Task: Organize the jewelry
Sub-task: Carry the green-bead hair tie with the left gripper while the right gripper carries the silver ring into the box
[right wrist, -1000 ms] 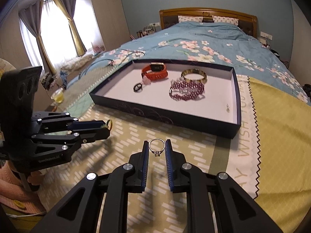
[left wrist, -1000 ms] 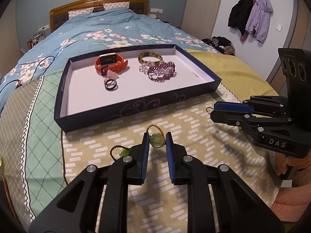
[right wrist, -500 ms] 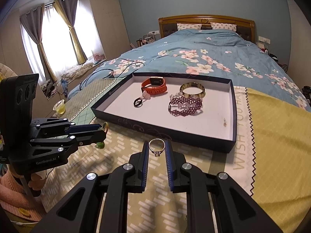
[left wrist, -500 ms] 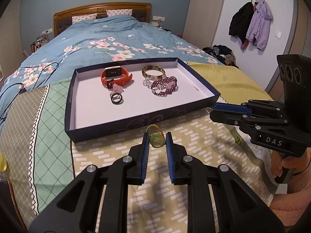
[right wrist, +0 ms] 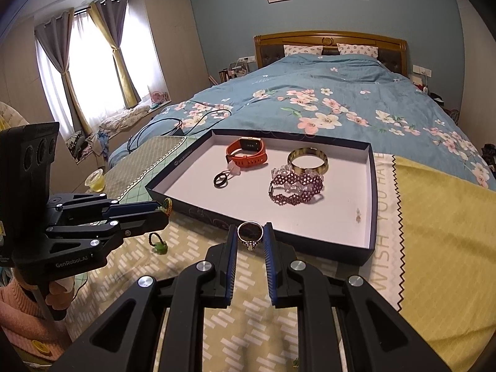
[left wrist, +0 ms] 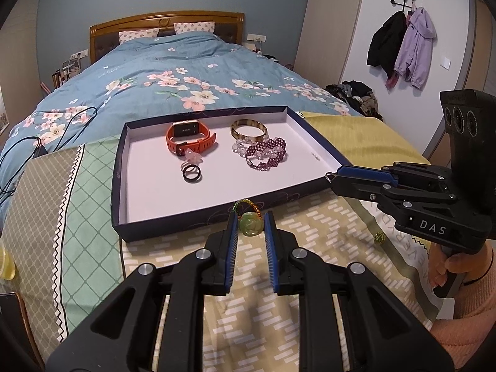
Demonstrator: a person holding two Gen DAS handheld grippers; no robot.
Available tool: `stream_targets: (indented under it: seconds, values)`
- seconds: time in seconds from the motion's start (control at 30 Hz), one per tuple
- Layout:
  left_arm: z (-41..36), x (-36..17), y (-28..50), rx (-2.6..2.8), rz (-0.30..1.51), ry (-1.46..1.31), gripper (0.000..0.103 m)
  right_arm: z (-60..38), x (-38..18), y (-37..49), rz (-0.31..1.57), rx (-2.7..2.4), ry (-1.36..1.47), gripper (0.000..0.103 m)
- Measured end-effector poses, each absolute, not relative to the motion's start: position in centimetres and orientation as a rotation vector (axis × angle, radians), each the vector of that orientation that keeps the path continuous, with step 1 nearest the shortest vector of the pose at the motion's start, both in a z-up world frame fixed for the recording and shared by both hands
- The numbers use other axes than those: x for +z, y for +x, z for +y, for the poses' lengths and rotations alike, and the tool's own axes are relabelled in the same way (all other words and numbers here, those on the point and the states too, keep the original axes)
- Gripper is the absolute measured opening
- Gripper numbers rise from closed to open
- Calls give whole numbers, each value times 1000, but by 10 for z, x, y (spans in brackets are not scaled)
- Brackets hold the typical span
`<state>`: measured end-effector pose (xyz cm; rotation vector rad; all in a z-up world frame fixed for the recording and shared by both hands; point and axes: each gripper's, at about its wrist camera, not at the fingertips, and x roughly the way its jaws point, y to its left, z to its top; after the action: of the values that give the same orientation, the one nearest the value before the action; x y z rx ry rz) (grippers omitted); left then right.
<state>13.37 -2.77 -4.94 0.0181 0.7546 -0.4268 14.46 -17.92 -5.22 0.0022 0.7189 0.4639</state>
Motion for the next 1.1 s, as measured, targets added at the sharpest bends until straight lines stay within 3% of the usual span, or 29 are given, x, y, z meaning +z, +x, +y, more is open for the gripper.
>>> stream_targets:
  seconds: [1.1]
  values:
    - [-27,-41,167,-385,727,12,17,-177,-49,189,713,447,-22,15]
